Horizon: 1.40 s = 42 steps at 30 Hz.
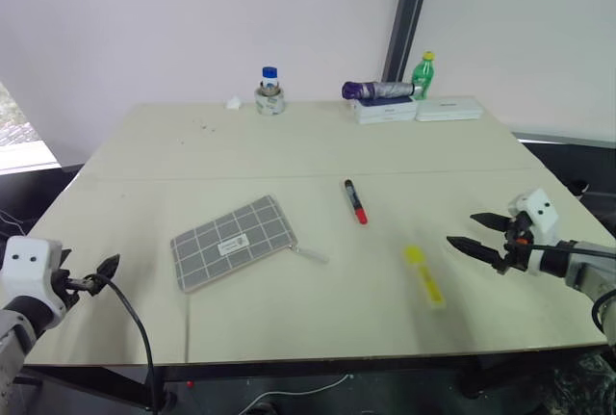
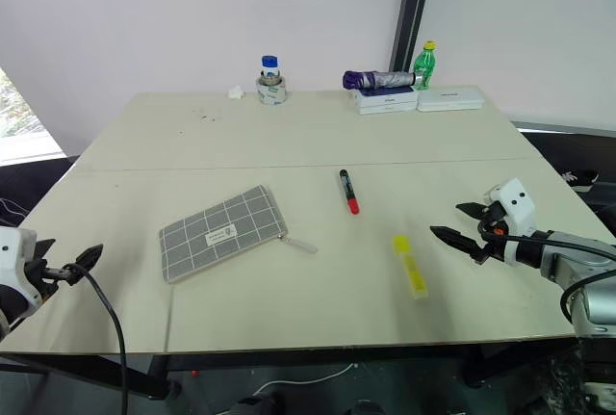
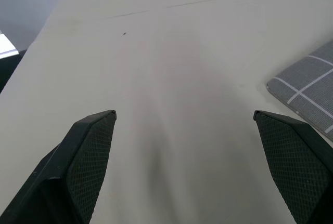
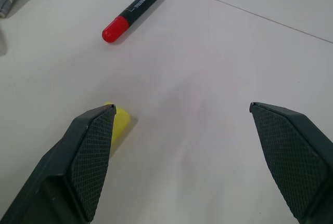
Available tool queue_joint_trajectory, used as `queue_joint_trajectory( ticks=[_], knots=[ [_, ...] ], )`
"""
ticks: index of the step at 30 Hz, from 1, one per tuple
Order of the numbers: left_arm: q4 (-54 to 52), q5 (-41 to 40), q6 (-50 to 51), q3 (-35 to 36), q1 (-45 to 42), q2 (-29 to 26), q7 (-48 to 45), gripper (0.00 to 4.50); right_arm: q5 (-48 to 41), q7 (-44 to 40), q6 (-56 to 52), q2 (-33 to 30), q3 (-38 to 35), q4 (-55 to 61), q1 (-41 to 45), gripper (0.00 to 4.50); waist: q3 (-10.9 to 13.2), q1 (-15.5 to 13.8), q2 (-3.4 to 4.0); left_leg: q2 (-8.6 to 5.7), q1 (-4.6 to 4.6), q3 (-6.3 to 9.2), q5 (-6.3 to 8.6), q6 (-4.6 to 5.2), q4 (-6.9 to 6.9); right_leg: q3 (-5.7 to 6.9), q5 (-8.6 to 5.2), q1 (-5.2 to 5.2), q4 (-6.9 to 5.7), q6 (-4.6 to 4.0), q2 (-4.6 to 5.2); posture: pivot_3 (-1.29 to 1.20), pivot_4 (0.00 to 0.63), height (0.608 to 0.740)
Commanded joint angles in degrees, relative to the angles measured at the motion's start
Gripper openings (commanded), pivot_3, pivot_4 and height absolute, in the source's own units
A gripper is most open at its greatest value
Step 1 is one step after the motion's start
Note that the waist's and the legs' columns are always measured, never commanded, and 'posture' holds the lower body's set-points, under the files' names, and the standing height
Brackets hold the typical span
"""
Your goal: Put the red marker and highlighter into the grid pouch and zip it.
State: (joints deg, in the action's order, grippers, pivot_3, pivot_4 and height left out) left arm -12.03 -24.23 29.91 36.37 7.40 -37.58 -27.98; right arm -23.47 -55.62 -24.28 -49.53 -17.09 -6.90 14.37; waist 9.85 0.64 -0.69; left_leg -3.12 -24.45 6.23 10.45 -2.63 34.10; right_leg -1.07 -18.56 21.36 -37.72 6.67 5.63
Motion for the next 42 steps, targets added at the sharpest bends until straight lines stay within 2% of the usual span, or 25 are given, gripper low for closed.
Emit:
queue_joint_trajectory(
  ticks=[1, 13, 19, 22, 25, 28, 34, 35, 39, 42],
  knots=[
    [-1.8, -0.3, -0.5, 1.4, 0.2, -1.0, -0.2, 4.46, -0.7, -0.1, 1.2, -0.4, -1.6, 0.9, 0.2, 4.28, 0.0, 0.0, 0.00, 0.00, 0.00, 0.00, 0.00, 0.00, 0.00, 0.00, 0.00, 0.00, 0.00, 0.00, 0.00, 0.00, 0.150, 0.740],
    [-3.3, -0.7, 0.3, 0.1, 0.3, -0.6, -0.6, 4.46, -0.3, 1.0, 1.4, 0.5, -0.7, 1.4, 1.2, 4.28, 0.0, 0.0, 0.00, 0.00, 0.00, 0.00, 0.00, 0.00, 0.00, 0.00, 0.00, 0.00, 0.01, 0.00, 0.00, 0.00, 0.150, 0.740],
    [-5.6, 0.4, -1.7, -2.8, 1.2, 0.9, -0.8, 4.46, -1.1, 4.5, -1.2, 4.8, 3.0, 6.7, 5.8, 4.28, 0.0, 0.1, 0.03, 0.03, 0.00, -0.03, 0.00, 0.00, 0.00, -0.05, 0.00, 0.02, 0.01, -0.01, -0.01, 0.00, 0.150, 0.740],
    [-6.8, 3.9, -5.3, -7.5, 2.3, -0.4, -2.6, 4.46, -1.3, 8.2, -3.6, 8.8, 6.6, 12.4, 9.1, 4.28, 0.0, 0.1, 0.03, 0.03, 0.00, -0.03, 0.00, 0.00, -0.01, -0.05, 0.01, 0.02, 0.02, 0.00, -0.01, 0.00, 0.150, 0.740],
    [-5.2, 5.0, -7.4, -8.7, 1.3, -0.7, -3.2, 4.46, -0.7, 9.6, -5.3, 11.1, 9.7, 15.6, 10.2, 4.28, 0.0, 0.0, 0.03, 0.03, -0.01, -0.03, 0.00, 0.00, -0.05, -0.06, 0.01, 0.05, 0.02, -0.01, -0.02, 0.00, 0.150, 0.740],
    [-3.2, 7.6, -11.1, -10.6, 0.0, -2.6, -4.7, 4.50, 1.7, 14.2, -9.6, 15.1, 15.6, 17.3, 13.2, 3.50, 0.0, -0.2, 0.03, 0.01, -0.04, 0.04, 0.01, 0.01, -0.06, -0.01, 0.01, 0.02, 0.15, -0.02, -0.01, 0.00, 0.150, 0.740],
    [1.1, 15.5, -22.1, -14.4, 0.1, -6.5, -6.8, 4.50, 4.8, 20.6, -15.1, 23.5, 23.4, 16.4, 17.8, 0.42, 0.0, 0.1, 0.05, 0.02, -0.04, 0.00, 0.01, 0.01, -0.19, -0.08, 0.06, 0.10, 0.18, -0.11, -0.02, 0.00, 0.150, 0.740],
    [2.1, 16.9, -24.2, -14.7, 0.0, -7.1, -6.7, 4.50, 5.6, 21.5, -15.6, 25.1, 24.8, 15.6, 18.5, 0.03, 0.0, 0.1, 0.05, 0.02, -0.04, 0.00, 0.01, 0.01, -0.21, -0.07, 0.06, 0.12, 0.18, -0.10, -0.02, 0.00, 0.150, 0.740],
    [7.0, 22.0, -32.8, -14.8, -0.5, -9.4, -5.8, 4.50, 9.6, 25.7, -15.2, 30.3, 28.6, 10.8, 20.7, 0.03, 0.0, 0.3, 0.05, 0.03, -0.04, 0.03, 0.00, 0.00, -0.32, -0.03, 0.09, 0.25, 0.17, -0.06, -0.06, 0.00, 0.150, 0.740],
    [10.1, 24.6, -37.9, -14.7, 0.0, -11.0, -6.0, 4.50, 11.1, 28.3, -14.2, 33.5, 28.3, 6.3, 22.3, 0.03, 0.0, 0.3, 0.07, 0.01, -0.03, 0.00, 0.00, 0.00, -0.33, -0.01, 0.17, 0.41, 0.16, 0.09, -0.06, 0.00, 0.150, 0.740]
  ],
)
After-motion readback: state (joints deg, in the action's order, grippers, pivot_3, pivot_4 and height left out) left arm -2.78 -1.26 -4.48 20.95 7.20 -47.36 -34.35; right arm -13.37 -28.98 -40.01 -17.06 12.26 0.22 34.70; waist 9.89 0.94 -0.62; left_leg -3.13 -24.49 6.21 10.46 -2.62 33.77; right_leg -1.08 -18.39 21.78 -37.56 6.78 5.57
